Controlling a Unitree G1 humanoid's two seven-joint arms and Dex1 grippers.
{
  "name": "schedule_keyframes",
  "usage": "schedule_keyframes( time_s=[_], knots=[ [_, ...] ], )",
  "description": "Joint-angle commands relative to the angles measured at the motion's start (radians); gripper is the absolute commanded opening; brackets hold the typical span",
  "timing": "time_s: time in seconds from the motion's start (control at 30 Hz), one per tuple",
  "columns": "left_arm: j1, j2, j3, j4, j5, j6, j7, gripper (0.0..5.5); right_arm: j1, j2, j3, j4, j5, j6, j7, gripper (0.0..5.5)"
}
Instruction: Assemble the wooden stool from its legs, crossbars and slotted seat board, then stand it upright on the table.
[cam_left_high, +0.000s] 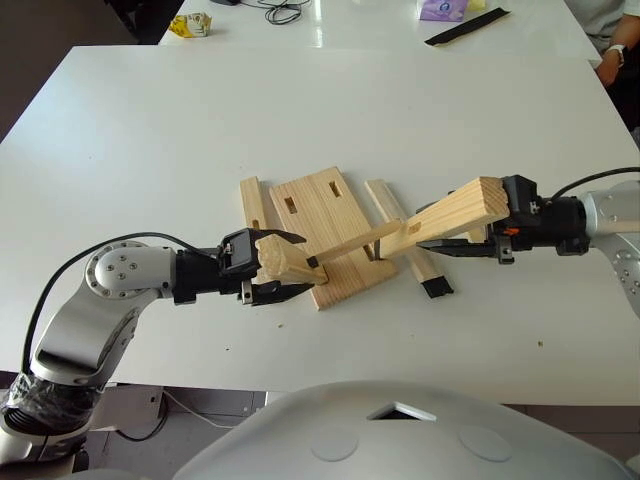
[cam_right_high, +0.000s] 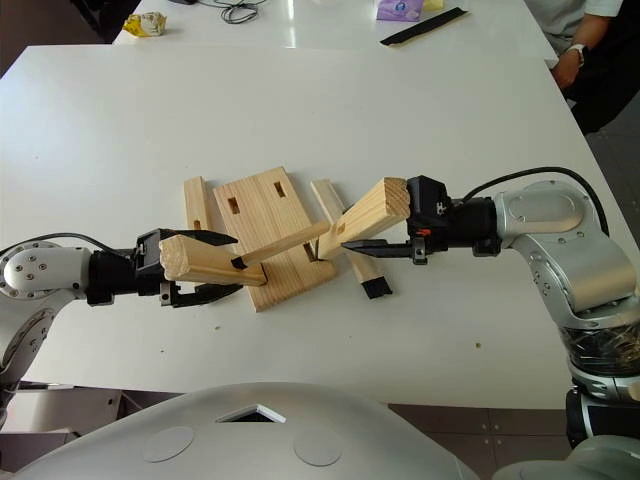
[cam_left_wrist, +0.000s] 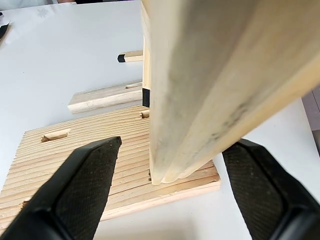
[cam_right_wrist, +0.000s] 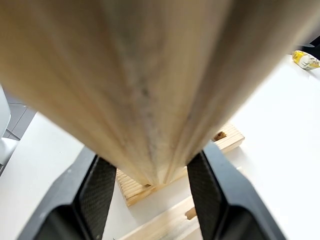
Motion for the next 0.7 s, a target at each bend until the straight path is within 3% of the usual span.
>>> schedule_keyframes(
  time_s=[0.03,0.7],
  knots=[
    [-0.003,0.003,-0.004,0.016,0.024,-0.011,0.009,3.63,-0.026,-0.003,-0.032,-0.011,0.026,0.027,-0.009,2.05],
    [-0.059,0.02,0.013,0.172,0.081,-0.106,-0.03,3.63,0.077,0.003,-0.02,-0.018,-0.072,-0.058,0.011,2.05]
  ],
)
